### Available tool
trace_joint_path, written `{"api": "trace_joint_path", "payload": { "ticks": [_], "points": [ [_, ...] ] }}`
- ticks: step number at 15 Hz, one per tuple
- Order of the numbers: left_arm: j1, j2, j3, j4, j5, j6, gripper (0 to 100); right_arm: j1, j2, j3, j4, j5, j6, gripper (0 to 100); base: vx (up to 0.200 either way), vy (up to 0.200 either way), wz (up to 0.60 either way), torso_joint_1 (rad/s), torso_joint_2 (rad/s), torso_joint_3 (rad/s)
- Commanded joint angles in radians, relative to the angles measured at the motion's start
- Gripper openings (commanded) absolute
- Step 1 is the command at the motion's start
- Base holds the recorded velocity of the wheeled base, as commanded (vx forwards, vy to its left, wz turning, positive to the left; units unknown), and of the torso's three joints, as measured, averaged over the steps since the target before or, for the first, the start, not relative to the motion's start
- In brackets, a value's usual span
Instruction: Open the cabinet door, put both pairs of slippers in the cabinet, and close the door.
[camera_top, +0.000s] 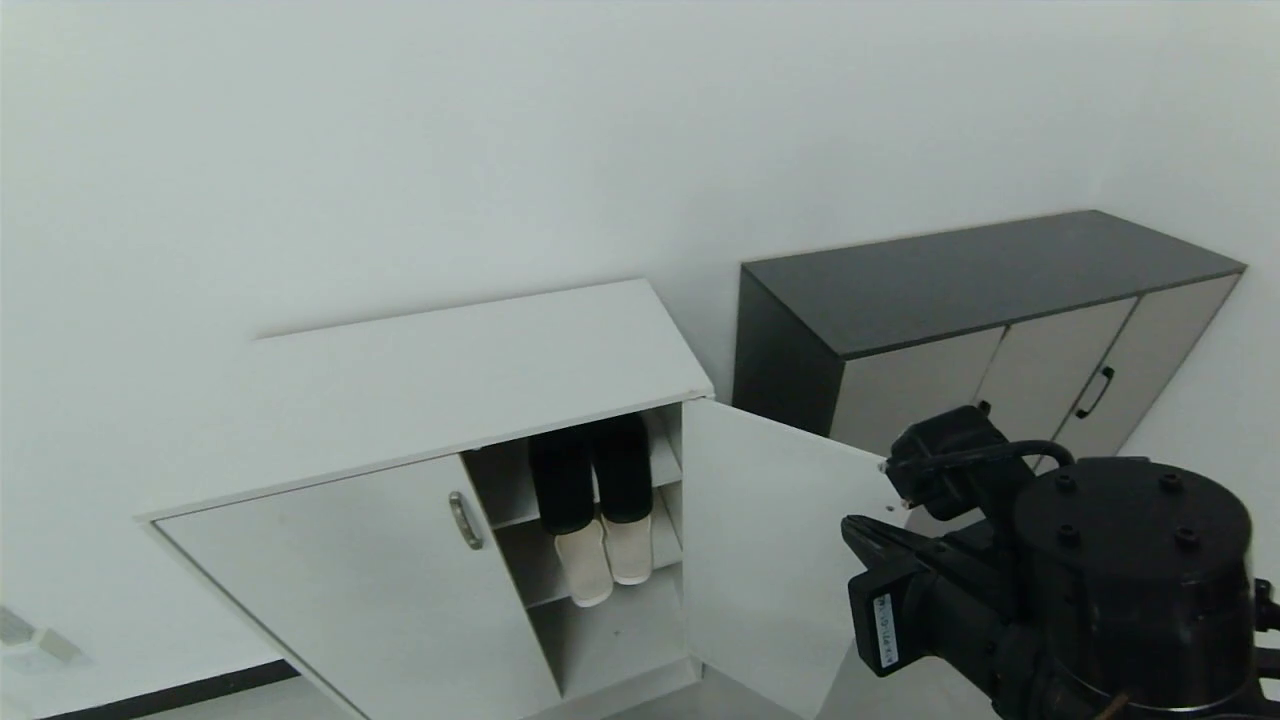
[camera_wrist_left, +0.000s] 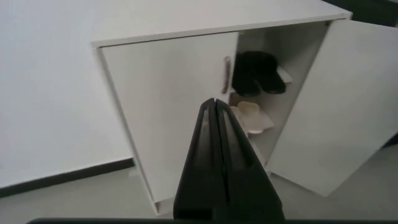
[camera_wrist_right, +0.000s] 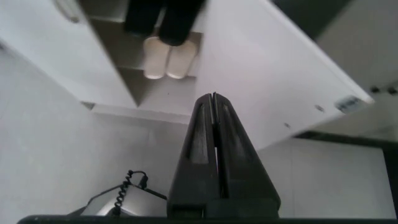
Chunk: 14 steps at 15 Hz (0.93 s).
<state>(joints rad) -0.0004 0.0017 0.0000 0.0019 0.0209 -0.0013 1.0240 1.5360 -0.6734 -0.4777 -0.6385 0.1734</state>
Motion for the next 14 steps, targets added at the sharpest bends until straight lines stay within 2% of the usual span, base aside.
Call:
{"api": "trace_joint_path", "payload": {
  "ticks": [1, 8, 14],
  "points": [
    [0.0, 0.0, 0.0, 0.0, 0.001, 0.0, 0, 0.001, -0.002, 0.009, -0.021, 0.0, -0.012, 0, 0.0, 0.0, 0.0, 0.0, 0.0, 0.0],
    [0.0, 0.0, 0.0, 0.0, 0.001, 0.0, 0, -0.012, 0.001, 0.021, -0.036, -0.003, -0.038, 0, 0.0, 0.0, 0.0, 0.0, 0.0, 0.0],
    [0.0, 0.001, 0.0, 0.0, 0.001, -0.002, 0, -0.019, 0.004, 0.02, -0.036, -0.003, -0.04, 0, -0.2, 0.0, 0.0, 0.002, 0.0, -0.001]
  ]
}}
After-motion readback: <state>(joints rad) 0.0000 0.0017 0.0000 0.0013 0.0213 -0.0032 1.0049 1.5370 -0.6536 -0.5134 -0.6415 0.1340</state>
